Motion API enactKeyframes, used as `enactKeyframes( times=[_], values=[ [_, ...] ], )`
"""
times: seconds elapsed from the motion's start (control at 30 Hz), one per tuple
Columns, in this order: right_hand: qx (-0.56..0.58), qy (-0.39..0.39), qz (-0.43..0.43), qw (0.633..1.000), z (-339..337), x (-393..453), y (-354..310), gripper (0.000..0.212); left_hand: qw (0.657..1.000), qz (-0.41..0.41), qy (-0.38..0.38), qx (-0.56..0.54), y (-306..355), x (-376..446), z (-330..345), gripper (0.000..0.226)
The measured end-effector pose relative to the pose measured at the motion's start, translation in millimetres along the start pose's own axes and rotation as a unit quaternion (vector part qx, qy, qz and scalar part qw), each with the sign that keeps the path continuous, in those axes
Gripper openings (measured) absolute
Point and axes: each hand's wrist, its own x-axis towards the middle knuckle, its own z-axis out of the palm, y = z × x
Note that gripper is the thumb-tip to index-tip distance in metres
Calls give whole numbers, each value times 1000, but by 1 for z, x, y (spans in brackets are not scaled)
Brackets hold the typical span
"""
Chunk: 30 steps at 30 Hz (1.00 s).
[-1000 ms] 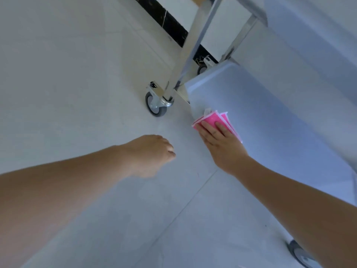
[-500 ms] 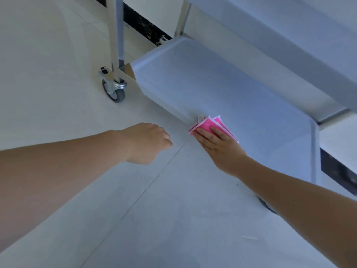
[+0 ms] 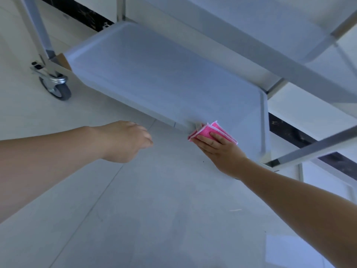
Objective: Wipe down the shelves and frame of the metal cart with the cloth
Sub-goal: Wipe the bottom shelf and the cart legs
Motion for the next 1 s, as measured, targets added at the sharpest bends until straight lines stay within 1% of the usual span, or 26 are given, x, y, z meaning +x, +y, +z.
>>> enactKeyframes(
  times=[0.13, 0.23, 0.4, 0.5, 0.6, 0.7, 0.83, 0.9, 1.0],
  values=[
    [2, -7, -3, 1000, 8, -37, 2, 52, 1000, 18, 9, 18, 10, 13, -6, 44],
    [-2, -38, 4, 999, 11, -65, 2, 50, 999, 32, 15, 28, 18, 24, -9, 43],
    [18, -55, 24, 998, 17, -107, 1, 49, 998, 57, 16, 17, 32, 44, -10, 46],
    [49, -66, 58, 995, 16, -131, 0, 55, 997, 76, 17, 23, 39, 56, -11, 46],
    [46, -83, 85, 992, 13, -151, 0, 52, 996, 90, 17, 19, 45, 63, -14, 48],
    [56, -111, 89, 988, 12, -162, 0, 54, 994, 103, 29, 15, 48, 69, -16, 48],
    [88, -155, 79, 981, -4, -153, 10, 52, 992, 121, 40, 17, 48, 76, -22, 49],
    [116, -150, 102, 976, -16, -154, 13, 54, 990, 132, 55, 16, 51, 81, -24, 49],
    [121, -140, 127, 975, -38, -161, 20, 54, 985, 154, 69, 23, 60, 89, -24, 49]
  ],
)
